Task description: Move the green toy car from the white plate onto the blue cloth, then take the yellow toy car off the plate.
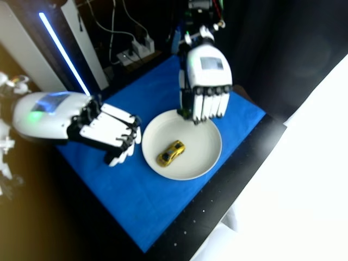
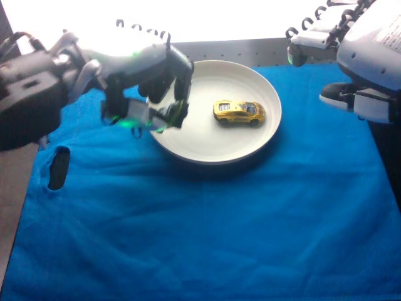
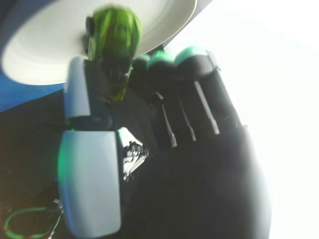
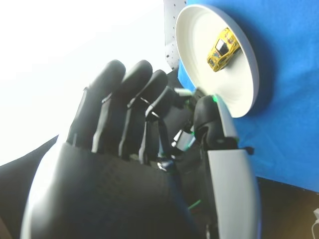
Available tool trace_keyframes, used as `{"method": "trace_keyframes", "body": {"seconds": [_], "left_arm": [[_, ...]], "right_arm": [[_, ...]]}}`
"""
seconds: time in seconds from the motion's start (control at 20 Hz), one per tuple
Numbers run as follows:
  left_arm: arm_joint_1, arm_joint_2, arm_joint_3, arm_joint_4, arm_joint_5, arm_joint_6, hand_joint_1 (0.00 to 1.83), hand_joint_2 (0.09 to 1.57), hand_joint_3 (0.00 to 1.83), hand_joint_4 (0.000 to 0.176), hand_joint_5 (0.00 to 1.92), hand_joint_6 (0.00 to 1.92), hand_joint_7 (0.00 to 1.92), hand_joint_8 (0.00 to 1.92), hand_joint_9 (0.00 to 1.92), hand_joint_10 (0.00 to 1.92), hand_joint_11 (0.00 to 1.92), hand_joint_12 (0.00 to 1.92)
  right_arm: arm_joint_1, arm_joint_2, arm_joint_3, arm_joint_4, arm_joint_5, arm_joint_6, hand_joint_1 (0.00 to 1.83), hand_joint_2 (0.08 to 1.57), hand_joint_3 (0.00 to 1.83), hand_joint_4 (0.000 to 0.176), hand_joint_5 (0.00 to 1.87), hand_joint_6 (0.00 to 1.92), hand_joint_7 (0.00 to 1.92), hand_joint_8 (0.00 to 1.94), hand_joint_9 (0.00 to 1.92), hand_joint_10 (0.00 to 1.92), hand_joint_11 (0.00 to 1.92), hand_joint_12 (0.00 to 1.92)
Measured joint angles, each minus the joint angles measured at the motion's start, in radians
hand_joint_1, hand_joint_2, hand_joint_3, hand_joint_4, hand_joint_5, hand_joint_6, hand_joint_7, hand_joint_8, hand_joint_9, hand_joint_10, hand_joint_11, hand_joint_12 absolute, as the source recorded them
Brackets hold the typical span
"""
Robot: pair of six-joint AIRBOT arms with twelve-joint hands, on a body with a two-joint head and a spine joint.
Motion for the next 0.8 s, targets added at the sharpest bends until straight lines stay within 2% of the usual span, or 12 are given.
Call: {"method": "trace_keyframes", "body": {"seconds": [0.05,0.1,0.2,0.3,0.4,0.45,0.5,0.55,0.65,0.7,0.75,0.8], "left_arm": [[0.012,0.029,-0.035,0.012,-0.022,0.0,1.32,1.21,0.0,0.0,0.71,1.23,0.84,1.36,0.7,1.55,0.45,1.89],[0.028,0.063,-0.078,0.03,-0.048,0.0,1.23,1.21,0.0,0.0,0.73,1.23,0.89,1.35,0.71,1.52,0.4,1.91],[0.068,0.116,-0.139,0.039,-0.086,-0.001,1.22,1.2,0.0,0.0,0.75,1.19,0.91,1.33,0.78,1.47,0.53,1.9],[0.095,0.149,-0.169,0.046,-0.099,-0.003,1.2,1.2,0.0,0.0,0.76,1.19,0.88,1.37,0.68,1.55,0.44,1.92],[0.116,0.172,-0.198,0.03,-0.127,0.0,1.19,1.2,0.0,0.0,0.77,1.2,0.89,1.31,0.61,1.48,0.27,1.9],[0.14,0.206,-0.23,0.031,-0.161,0.0,1.17,1.2,0.0,0.0,0.76,1.24,0.87,1.3,0.57,1.41,0.21,1.86],[0.167,0.23,-0.26,0.035,-0.186,0.0,1.17,1.2,0.0,0.0,0.77,1.24,0.87,1.3,0.57,1.35,0.26,1.78],[0.185,0.242,-0.277,0.032,-0.193,0.0,1.17,1.2,0.0,0.0,0.79,1.21,0.87,1.3,0.58,1.36,0.34,1.74],[0.235,0.276,-0.32,0.029,-0.218,-0.002,1.16,1.21,0.0,0.008,0.8,1.21,0.81,1.38,0.56,1.36,0.34,1.68],[0.248,0.286,-0.332,0.027,-0.225,-0.003,1.17,1.21,0.0,0.011,0.81,1.19,0.81,1.36,0.62,1.23,0.45,1.56],[0.268,0.298,-0.347,0.024,-0.242,-0.005,1.17,1.2,0.0,0.008,0.81,1.17,0.82,1.35,0.63,1.18,0.48,1.51],[0.282,0.305,-0.356,0.025,-0.251,-0.01,1.17,1.2,0.0,0.012,0.8,1.2,0.83,1.34,0.63,1.14,0.47,1.47]], "right_arm": [[0.0,0.0,0.0,0.002,0.0,0.0,0.99,1.22,0.0,0.0,0.43,0.92,0.57,1.0,0.49,1.36,0.31,1.84],[0.0,0.0,0.0,0.006,0.0,0.0,0.99,1.23,0.0,0.0,0.42,0.91,0.54,1.01,0.48,1.39,0.36,1.84],[-0.007,0.001,0.0,0.009,0.003,0.0,1.05,1.22,0.0,0.0,0.4,1.04,0.52,1.11,0.51,1.42,0.47,1.79],[-0.007,0.001,0.0,0.01,-0.001,0.0,1.04,1.23,0.0,0.0,0.36,1.06,0.48,1.17,0.48,1.43,0.39,1.83],[-0.007,0.0,0.0,0.011,0.006,0.0,1.06,1.21,0.0,0.0,0.38,1.02,0.51,1.09,0.49,1.32,0.33,1.78],[-0.007,0.0,-0.002,0.008,0.006,0.0,1.05,1.28,0.0,0.0,0.58,1.4,0.53,1.13,0.52,1.33,0.36,1.79],[-0.014,0.002,-0.002,0.011,0.005,0.0,1.05,1.3,0.0,0.0,0.61,1.5,0.53,1.17,0.52,1.37,0.38,1.81],[-0.014,0.003,-0.002,0.018,0.002,0.0,1.05,1.3,0.0,0.0,0.63,1.5,0.51,1.17,0.49,1.36,0.36,1.79],[-0.014,0.003,-0.002,0.016,0.0,0.0,1.07,1.28,0.0,0.0,0.66,1.45,0.54,1.08,0.51,1.27,0.37,1.7],[-0.014,0.003,-0.002,0.017,0.0,0.0,1.16,1.19,0.0,0.0,0.49,1.04,0.56,1.02,0.51,1.25,0.4,1.67],[-0.014,0.003,-0.002,0.018,0.0,0.0,1.16,1.17,0.0,0.0,0.49,0.88,0.57,0.98,0.51,1.23,0.41,1.64],[-0.015,0.003,-0.002,0.018,0.0,0.0,1.19,1.16,0.0,0.0,0.5,0.82,0.56,0.99,0.51,1.25,0.41,1.66]]}}
